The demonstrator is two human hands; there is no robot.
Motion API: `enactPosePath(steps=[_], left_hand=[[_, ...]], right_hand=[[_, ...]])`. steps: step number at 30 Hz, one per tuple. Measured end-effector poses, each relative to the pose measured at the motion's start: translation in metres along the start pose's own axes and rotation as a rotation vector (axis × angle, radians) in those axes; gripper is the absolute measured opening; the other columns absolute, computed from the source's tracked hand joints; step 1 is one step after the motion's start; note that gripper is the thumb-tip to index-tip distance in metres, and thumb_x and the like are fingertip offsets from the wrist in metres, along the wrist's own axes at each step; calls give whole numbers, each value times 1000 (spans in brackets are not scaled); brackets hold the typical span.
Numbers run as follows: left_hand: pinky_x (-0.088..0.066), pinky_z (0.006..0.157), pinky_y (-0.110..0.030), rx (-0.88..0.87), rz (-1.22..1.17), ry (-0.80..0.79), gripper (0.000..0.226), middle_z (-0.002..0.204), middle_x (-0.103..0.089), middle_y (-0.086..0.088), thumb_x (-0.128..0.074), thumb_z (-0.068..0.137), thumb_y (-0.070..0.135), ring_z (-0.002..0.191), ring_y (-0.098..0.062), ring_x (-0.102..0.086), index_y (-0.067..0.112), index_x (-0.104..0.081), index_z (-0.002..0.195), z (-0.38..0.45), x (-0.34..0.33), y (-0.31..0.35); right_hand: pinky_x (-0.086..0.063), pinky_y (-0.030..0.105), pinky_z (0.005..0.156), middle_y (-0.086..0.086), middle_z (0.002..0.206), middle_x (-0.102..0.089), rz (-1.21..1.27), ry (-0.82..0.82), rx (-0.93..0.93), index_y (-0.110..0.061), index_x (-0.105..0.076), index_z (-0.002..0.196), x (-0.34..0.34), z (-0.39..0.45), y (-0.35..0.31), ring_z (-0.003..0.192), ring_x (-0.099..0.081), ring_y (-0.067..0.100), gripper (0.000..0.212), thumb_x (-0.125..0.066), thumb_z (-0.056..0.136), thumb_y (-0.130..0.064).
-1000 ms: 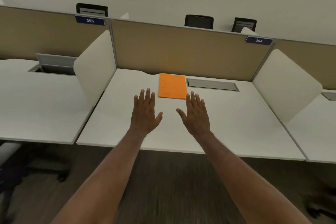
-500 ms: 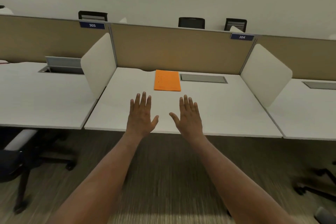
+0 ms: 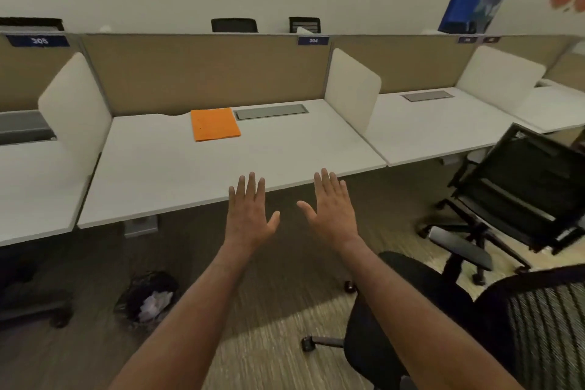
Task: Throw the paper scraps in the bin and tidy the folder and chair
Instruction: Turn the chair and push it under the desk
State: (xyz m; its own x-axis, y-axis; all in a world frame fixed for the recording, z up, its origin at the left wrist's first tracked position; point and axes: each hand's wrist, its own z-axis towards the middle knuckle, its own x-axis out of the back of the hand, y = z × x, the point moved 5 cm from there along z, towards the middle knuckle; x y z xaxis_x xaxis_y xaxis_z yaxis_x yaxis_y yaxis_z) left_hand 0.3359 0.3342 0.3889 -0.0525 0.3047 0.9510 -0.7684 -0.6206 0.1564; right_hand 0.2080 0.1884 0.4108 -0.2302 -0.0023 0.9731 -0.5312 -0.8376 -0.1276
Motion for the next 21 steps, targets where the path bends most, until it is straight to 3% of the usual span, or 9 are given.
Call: enactPosePath(steps=[4, 13, 21], left_hand=[[-5, 126, -54, -124, -52, -7, 87, 168, -2, -15, -45, 91, 57, 155, -34, 4, 11, -13, 158, -22, -5, 78], [-7, 126, -54, -369, -169, -62, 85, 168, -3, -13, -40, 93, 59, 156, -31, 4, 14, -9, 159, -62, -35, 279], [-15, 125, -53, -542, -344, -136, 85, 167, -16, -11, -51, 89, 56, 155, -29, -11, 18, -17, 157, -114, -63, 498]], right_hand=[[-3, 45, 126, 7, 167, 8, -72, 21, -94, -14, 2, 159, 25, -53, 62, 154, 11, 22, 84, -22, 98, -66], [-2, 47, 126, 9, 168, -8, -166, 37, -260, -15, -11, 159, 78, -164, 233, 155, 0, 23, 76, -31, 100, -57], [-9, 50, 124, 7, 162, -30, -257, 78, -371, -20, -41, 150, 140, -263, 430, 152, -21, 24, 52, -43, 101, -38]])
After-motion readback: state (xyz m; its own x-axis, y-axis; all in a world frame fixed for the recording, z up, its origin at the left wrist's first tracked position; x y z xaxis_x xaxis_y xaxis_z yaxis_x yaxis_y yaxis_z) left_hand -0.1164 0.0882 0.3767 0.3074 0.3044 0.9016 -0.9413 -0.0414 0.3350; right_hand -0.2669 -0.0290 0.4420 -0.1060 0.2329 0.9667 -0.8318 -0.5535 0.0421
